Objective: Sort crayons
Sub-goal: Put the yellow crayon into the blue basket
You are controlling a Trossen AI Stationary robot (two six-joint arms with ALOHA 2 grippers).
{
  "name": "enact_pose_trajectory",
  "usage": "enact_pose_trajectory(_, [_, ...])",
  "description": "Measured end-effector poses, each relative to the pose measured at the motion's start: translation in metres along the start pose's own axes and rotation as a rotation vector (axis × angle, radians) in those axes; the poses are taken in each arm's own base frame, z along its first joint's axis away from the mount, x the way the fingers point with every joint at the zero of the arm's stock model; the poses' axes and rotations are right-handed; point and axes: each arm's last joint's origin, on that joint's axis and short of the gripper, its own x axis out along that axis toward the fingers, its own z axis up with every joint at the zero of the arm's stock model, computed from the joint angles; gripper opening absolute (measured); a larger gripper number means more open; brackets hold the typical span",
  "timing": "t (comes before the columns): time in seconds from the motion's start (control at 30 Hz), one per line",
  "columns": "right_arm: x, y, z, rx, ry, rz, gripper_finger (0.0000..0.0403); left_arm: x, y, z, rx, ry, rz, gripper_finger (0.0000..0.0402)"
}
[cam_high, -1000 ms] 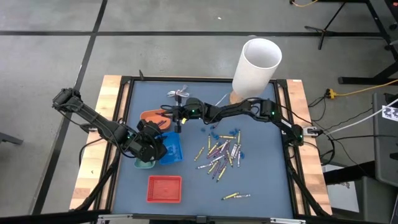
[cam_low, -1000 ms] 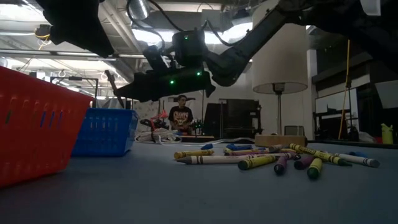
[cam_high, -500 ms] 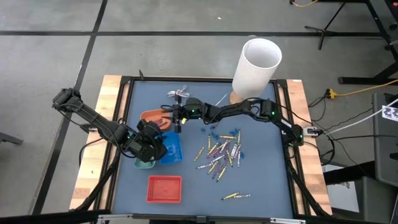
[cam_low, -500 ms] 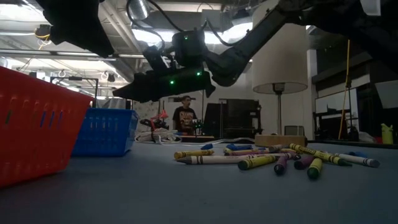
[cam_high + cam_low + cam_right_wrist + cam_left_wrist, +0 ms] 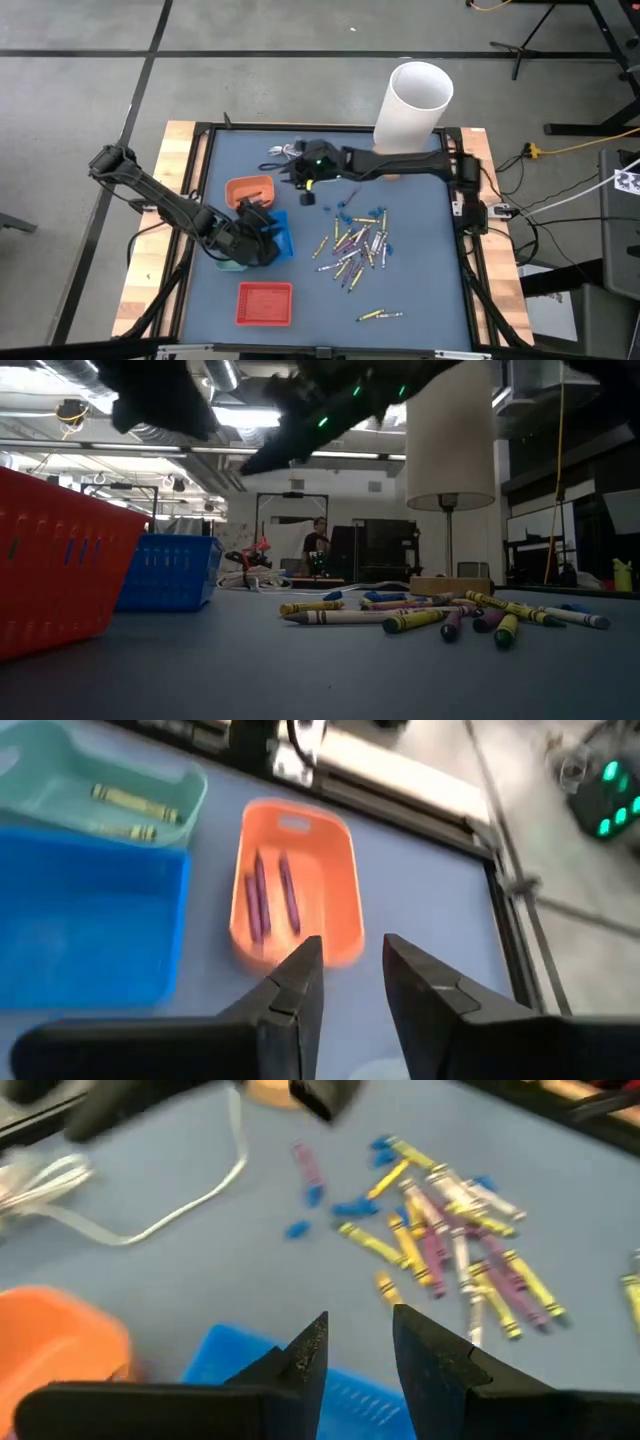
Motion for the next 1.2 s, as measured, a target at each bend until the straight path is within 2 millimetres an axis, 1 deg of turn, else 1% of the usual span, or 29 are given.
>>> enact_pose_trajectory(0.13, [-0.046,-0.003,0.011,0.004,0.130,-0.001,0.0104,0.016,-0.012,0.006,-0.017,-0.027,-0.083,0.0100])
enact_pose_trajectory(0.27, [-0.093,-0.002,0.018,0.012,0.231,0.022,0.0104,0.036,-0.015,0.013,-0.039,0.013,-0.178,0.0100])
enact_pose_trajectory(0.37, [-0.121,0.000,0.019,0.041,0.293,0.052,0.0104,0.052,-0.011,0.016,-0.067,0.057,-0.210,0.0100])
enact_pose_trajectory(0.47, [-0.146,0.004,0.017,0.057,0.366,0.084,0.0104,0.070,-0.007,0.017,-0.087,0.106,-0.227,0.0100])
enact_pose_trajectory(0.53, [-0.160,0.006,0.015,0.083,0.413,0.099,0.0104,0.081,-0.006,0.018,-0.109,0.132,-0.269,0.0100])
enact_pose_trajectory(0.63, [-0.173,0.009,0.012,0.134,0.467,0.112,0.0104,0.096,-0.006,0.019,-0.138,0.160,-0.341,0.0100])
enact_pose_trajectory(0.77, [-0.185,0.013,0.008,0.177,0.498,0.126,0.0104,0.111,-0.006,0.020,-0.157,0.194,-0.387,0.0100])
enact_pose_trajectory(0.83, [-0.188,0.016,0.002,0.192,0.506,0.137,0.0104,0.118,-0.009,0.024,-0.137,0.201,-0.400,0.0100])
enact_pose_trajectory(0.93, [-0.193,0.023,-0.011,0.214,0.526,0.144,0.0104,0.125,-0.021,0.035,-0.059,0.185,-0.431,0.0100])
enact_pose_trajectory(1.03, [-0.196,0.030,-0.025,0.248,0.530,0.136,0.0104,0.129,-0.031,0.045,0.021,0.214,-0.410,0.0100])
enact_pose_trajectory(1.2, [-0.199,0.044,-0.052,0.302,0.557,0.138,0.0104,0.135,-0.041,0.057,0.092,0.292,-0.264,0.0100])
